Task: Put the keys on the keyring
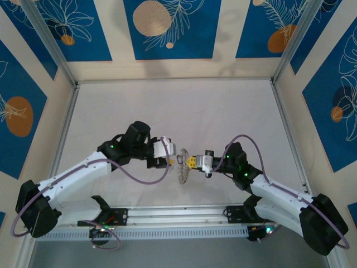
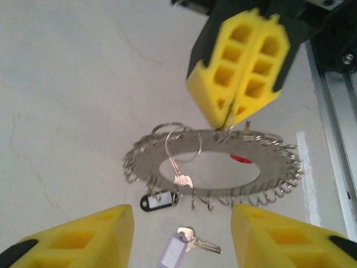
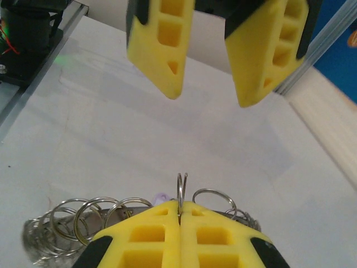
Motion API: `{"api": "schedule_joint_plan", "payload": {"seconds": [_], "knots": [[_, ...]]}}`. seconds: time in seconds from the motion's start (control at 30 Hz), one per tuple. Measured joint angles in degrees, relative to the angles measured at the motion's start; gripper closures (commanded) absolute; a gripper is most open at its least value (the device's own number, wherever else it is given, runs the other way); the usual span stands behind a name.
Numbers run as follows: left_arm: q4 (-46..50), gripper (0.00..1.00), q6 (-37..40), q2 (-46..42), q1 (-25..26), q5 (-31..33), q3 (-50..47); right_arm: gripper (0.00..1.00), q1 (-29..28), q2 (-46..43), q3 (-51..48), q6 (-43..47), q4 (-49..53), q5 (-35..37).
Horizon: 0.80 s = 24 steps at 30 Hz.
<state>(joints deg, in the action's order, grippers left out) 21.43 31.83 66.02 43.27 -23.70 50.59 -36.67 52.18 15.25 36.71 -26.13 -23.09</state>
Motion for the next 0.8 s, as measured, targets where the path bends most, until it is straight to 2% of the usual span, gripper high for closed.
{"api": "schedule_joint_plan", "payload": {"seconds": [0.13, 0.3, 0.4, 0.63, 0.8], "knots": [[-0.5, 0.49, -7.41, 1.33, -1.73, 0.42, -0.42, 1.0, -0.9, -1.16, -0.39, 3.02, -1.66, 2.36], [1.86, 0.61, -19.47, 6.86, -2.62, 5.79, 1.03, 1.0, -1.16, -2.99, -0.35, 4.55, -1.33, 5.25], [4.9, 0.62, -23.04, 12.33, -3.21, 5.62, 3.74, 1.0, -1.14, -3.23, 0.83, 4.2, 2.38, 8.28], [8.5, 0.65, -26.32, 17.25, -3.06, 4.46, 4.98, 1.0, 1.81, -4.0, 2.43, 1.77, 6.29, 12.41], [12.52, 0.69, -21.77, 23.21, -0.52, 8.2, 9.25, 1.0, 3.87, -4.02, 2.43, -0.26, 6.49, 12.66]]}}
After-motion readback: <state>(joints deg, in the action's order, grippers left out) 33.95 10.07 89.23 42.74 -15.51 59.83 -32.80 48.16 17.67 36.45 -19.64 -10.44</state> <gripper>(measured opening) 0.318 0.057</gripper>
